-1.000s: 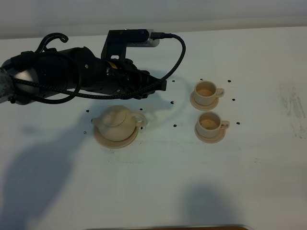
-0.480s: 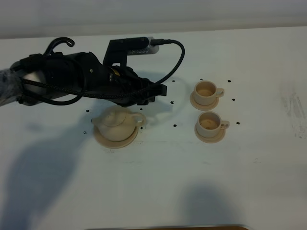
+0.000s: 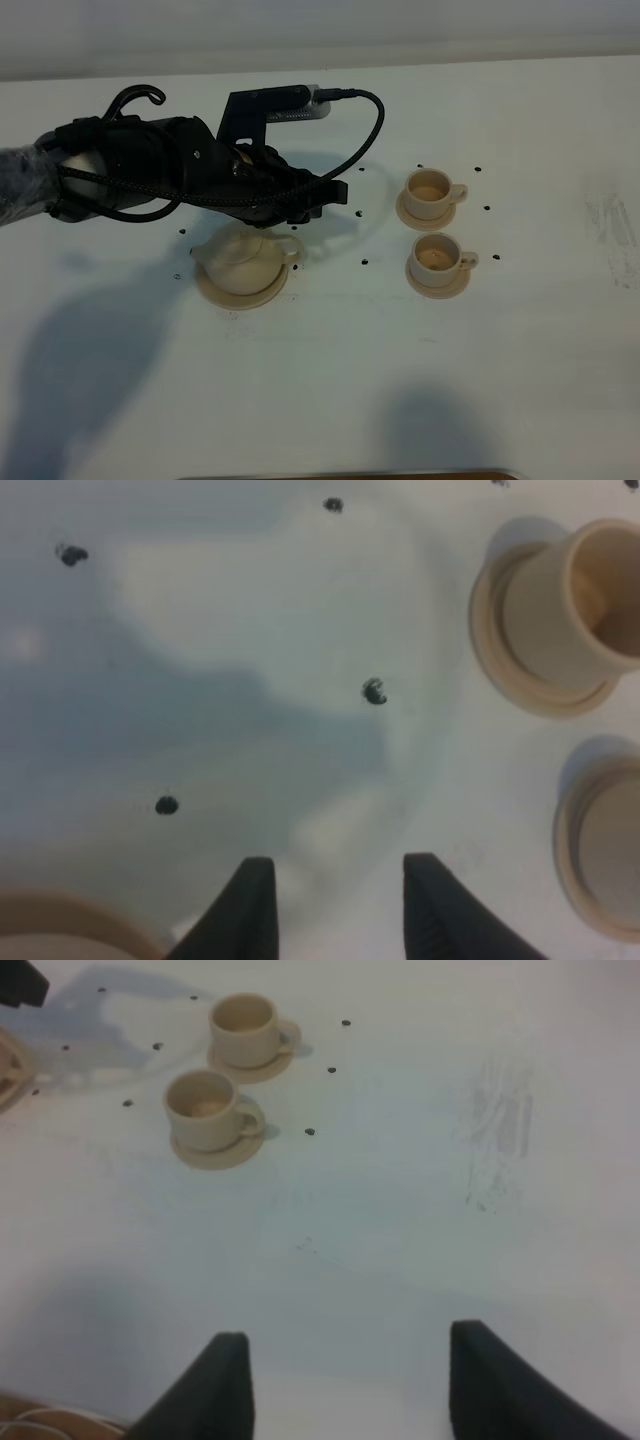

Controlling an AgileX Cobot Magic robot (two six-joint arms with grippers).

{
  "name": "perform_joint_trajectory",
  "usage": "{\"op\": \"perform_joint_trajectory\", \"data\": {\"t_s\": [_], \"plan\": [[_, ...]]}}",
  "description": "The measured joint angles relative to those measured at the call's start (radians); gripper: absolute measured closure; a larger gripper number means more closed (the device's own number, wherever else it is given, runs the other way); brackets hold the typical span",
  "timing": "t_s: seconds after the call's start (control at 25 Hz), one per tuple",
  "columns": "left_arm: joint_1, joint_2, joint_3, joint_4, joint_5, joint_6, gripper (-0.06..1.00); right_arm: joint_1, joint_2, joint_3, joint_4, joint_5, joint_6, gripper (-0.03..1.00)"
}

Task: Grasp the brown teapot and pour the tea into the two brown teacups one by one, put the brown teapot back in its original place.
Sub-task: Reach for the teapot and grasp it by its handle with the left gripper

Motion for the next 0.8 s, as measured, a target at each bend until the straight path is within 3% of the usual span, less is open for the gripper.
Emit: {"op": "perform_joint_trajectory", "data": {"t_s": [0.8], "plan": [[0.000,0.016,0.000,-0.006,0.068,0.000,0.65,0.000,0.000,0.000,0.000,0.000,0.000,0.51]]}}
